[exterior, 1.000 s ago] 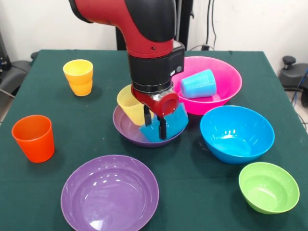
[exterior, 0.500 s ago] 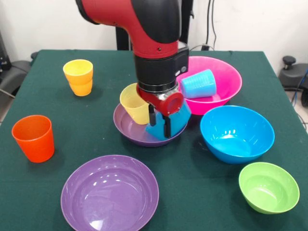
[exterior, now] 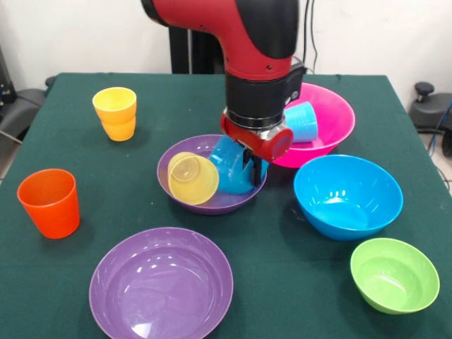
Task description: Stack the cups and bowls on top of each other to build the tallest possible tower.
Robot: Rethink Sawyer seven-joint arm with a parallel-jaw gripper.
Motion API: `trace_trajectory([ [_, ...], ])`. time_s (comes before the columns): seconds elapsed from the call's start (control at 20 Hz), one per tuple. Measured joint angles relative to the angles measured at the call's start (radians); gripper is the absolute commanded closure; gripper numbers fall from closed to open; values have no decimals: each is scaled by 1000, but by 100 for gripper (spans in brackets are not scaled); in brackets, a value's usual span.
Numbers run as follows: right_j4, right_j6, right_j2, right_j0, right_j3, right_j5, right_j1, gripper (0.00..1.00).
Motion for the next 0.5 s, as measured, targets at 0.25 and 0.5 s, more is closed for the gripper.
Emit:
trace_trajectory([
  [0.25,0,0,-37,28,-14,37,3,100],
  [0.5,0,0,-74,42,-34,65,12,100],
])
